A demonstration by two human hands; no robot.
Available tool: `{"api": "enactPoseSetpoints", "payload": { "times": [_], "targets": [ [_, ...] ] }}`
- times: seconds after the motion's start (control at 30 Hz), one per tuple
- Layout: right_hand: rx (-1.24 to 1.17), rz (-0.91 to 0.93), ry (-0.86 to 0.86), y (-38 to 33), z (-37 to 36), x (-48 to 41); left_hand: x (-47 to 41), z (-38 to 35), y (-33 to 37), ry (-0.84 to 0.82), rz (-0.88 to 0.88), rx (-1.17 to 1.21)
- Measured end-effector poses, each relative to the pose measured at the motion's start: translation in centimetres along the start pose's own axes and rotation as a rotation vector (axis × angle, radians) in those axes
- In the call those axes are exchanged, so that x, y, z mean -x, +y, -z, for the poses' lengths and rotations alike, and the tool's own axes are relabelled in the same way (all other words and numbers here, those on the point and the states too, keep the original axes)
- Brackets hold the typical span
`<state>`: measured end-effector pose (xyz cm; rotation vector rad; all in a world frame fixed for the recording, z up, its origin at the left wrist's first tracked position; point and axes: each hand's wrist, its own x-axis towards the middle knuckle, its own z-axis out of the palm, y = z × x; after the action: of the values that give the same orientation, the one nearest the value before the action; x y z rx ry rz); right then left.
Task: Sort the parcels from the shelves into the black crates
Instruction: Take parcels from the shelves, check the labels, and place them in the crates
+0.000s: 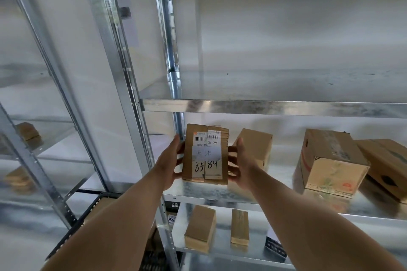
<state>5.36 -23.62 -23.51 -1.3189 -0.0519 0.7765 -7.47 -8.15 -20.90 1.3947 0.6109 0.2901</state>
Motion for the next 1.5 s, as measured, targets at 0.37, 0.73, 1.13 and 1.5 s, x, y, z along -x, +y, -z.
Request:
{"api": "enactPoseSetpoints", "payload": {
  "times": [0.37, 0.73, 1.13, 1.5],
  "targets": [
    [-0.033, -0.022, -0.049, 4.6, -3.8, 1.8, 2.4, 6.1, -2.9, -0.047, 0.046, -0.032],
    [0.045, -0.074, -0.063, 12.3, -16.0, 5.7, 8.6, 19.8, -5.7, -0.035, 0.121, 0.012],
    [0.076, -0.266, -0.286, 20.8, -35.5, 7.9, 14.3, 39.5, -6.2, 0.254, 0.022, -0.032],
    [0.169, -0.288, -0.255, 23.4, -45.4, 0.3, 8.2, 49.5, -6.9, 0.309, 0.067, -0.045]
  ]
}}
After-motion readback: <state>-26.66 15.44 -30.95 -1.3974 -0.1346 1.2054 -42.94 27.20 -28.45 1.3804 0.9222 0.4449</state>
